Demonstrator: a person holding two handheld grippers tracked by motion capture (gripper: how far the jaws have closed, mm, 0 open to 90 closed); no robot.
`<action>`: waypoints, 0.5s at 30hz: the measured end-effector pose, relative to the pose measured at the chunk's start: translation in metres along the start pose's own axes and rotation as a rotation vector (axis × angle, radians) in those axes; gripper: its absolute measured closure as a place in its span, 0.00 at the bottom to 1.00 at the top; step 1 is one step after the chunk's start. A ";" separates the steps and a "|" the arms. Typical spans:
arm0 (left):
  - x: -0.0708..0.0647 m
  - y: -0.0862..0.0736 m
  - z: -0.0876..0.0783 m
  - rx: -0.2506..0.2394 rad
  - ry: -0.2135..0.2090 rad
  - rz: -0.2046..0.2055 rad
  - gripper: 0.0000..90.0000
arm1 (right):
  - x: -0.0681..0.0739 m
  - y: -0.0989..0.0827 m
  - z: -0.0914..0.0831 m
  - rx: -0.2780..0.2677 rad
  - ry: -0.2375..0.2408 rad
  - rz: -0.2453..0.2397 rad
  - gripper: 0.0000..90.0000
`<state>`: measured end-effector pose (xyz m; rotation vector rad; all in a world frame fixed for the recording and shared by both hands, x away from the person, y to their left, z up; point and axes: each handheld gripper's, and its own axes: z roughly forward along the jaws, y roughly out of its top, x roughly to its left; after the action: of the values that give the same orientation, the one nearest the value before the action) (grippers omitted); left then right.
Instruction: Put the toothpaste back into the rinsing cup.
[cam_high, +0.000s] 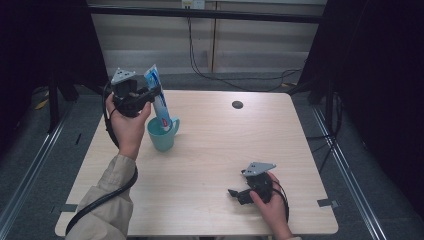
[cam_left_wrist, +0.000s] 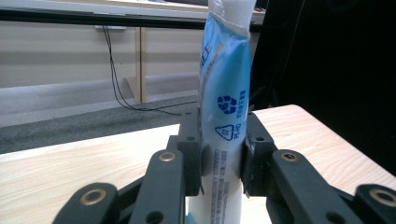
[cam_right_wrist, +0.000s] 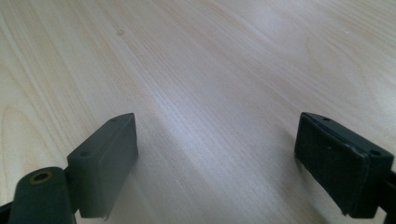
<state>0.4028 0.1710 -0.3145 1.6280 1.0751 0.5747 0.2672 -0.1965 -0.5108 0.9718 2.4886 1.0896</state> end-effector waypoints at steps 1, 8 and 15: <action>0.001 -0.002 0.002 0.000 0.005 -0.002 0.82 | 0.000 0.000 0.000 0.000 0.000 0.001 0.14; 0.006 -0.014 0.011 0.009 0.018 -0.008 0.82 | 0.000 0.000 0.000 0.003 -0.001 0.002 0.14; 0.010 -0.025 0.015 0.016 0.039 -0.012 0.82 | 0.000 0.000 0.000 0.003 -0.001 0.001 0.14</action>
<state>0.4109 0.1735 -0.3439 1.6293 1.1202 0.5929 0.2671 -0.1965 -0.5107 0.9741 2.4900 1.0866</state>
